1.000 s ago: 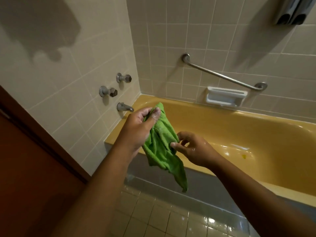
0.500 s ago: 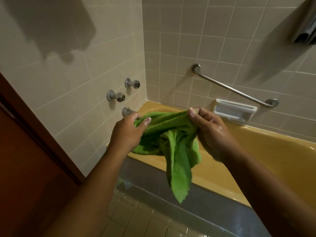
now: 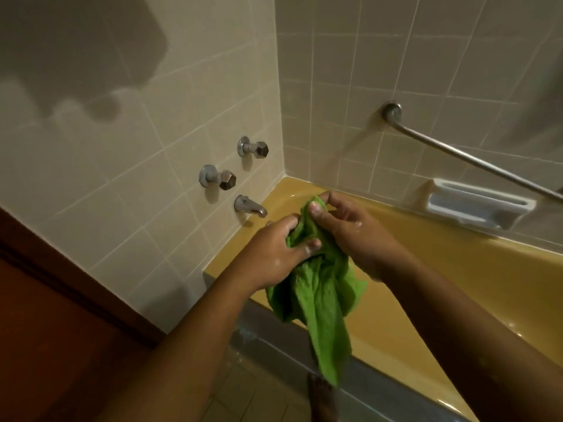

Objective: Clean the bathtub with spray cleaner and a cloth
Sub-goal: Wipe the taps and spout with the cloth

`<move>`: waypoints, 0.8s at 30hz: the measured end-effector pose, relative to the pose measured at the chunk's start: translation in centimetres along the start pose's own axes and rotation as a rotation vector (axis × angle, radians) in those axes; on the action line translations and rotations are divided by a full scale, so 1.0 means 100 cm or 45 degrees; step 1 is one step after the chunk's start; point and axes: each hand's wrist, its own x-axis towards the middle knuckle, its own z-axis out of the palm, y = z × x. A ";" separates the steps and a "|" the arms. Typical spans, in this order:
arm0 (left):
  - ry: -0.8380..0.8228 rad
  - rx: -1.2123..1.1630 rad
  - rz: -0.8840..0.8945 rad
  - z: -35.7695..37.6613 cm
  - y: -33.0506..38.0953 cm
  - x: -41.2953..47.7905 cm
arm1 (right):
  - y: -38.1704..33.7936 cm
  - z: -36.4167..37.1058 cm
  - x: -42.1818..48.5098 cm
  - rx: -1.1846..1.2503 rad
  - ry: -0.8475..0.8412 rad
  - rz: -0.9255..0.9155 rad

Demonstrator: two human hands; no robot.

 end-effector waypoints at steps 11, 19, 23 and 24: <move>0.379 -0.055 -0.373 -0.023 -0.053 0.162 | 0.119 -0.125 0.118 -0.682 -0.257 0.243; -0.035 -0.063 -0.521 -0.011 -0.067 0.214 | 0.106 -0.108 0.196 0.346 -0.099 0.414; -0.052 -0.034 -0.353 0.009 -0.074 0.230 | 0.084 -0.101 0.225 0.684 -0.094 0.571; 0.006 -0.005 -0.356 0.010 -0.073 0.232 | 0.084 -0.105 0.229 0.637 -0.120 0.564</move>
